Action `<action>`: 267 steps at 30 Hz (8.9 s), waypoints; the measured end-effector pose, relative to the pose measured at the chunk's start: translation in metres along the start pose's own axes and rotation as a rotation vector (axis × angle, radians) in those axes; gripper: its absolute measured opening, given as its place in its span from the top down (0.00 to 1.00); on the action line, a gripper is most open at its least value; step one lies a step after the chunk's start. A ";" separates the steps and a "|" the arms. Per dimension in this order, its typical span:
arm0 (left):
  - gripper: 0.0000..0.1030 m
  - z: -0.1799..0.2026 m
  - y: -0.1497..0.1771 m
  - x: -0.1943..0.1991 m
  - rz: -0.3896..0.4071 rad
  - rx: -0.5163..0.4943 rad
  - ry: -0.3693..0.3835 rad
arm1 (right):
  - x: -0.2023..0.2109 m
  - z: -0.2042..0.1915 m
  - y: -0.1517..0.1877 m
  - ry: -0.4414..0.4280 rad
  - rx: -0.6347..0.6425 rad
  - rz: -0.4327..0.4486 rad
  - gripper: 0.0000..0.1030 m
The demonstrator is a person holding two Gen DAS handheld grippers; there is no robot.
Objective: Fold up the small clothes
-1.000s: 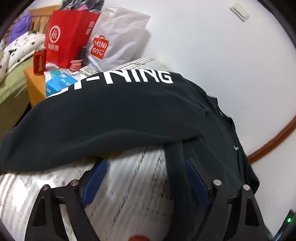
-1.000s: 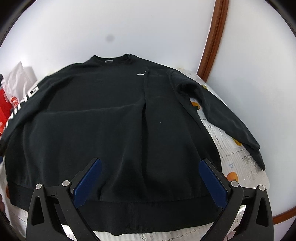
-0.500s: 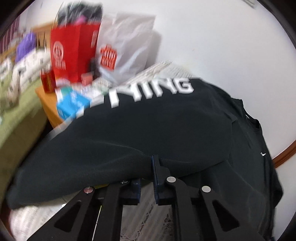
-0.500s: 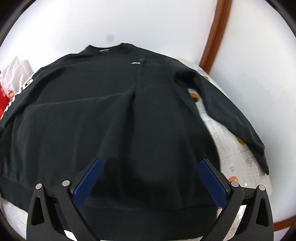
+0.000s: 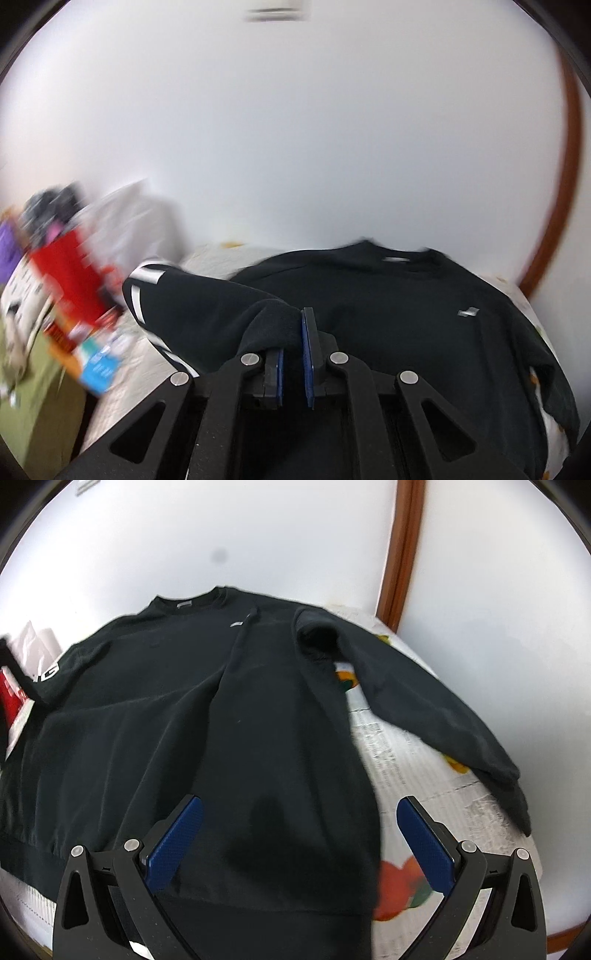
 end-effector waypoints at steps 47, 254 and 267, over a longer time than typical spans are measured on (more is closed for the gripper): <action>0.48 -0.129 0.109 -0.117 -0.180 -0.006 -0.051 | -0.072 -0.278 -0.084 -0.468 0.279 -0.033 0.35; 0.87 0.105 0.064 -0.100 -0.132 -0.284 0.195 | -0.053 0.047 0.015 -0.029 -0.027 -0.046 0.54; 0.90 -0.033 0.014 -0.096 -0.116 0.042 0.178 | -0.054 0.047 0.015 -0.015 -0.020 -0.047 0.49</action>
Point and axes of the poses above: each gripper's, at about its wrist camera, not at the fingertips, and x roughly against the way its jaws point, z to its right, y to its underside, the point moved 6 cm from there along -x, roughly the way its jaws point, and after that the axes turned 10 degrees about z, right-handed, at the moved point
